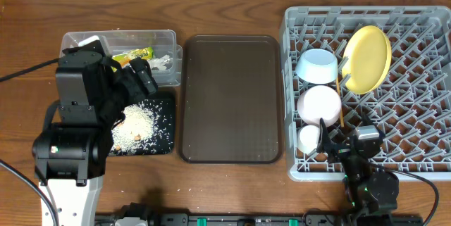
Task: Sort waste into correct bins and load items into the dishwasher rack
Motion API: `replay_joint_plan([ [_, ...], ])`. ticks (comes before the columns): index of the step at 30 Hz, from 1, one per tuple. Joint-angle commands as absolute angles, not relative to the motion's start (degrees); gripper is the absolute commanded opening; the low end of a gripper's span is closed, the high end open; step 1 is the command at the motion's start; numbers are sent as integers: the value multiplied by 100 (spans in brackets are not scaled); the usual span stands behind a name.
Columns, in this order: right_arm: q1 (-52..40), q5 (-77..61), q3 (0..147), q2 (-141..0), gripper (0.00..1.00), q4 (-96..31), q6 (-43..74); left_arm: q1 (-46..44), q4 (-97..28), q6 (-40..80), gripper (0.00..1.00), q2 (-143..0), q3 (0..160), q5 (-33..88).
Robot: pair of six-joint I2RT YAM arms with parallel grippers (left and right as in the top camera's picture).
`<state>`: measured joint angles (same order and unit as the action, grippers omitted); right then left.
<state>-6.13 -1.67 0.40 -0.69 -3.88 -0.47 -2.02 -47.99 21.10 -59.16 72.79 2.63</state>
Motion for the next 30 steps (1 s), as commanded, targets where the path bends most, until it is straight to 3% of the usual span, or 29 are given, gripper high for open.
replay_joint_plan([
  [1, -532, -130, 32, -32, 99, -414, 14, -178, -4801, 2060, 91, -5961, 7317, 255],
  [30, -532, -132, 32, -38, 99, -414, 14, -178, -5127, 2058, 91, -2947, 6665, 252],
])
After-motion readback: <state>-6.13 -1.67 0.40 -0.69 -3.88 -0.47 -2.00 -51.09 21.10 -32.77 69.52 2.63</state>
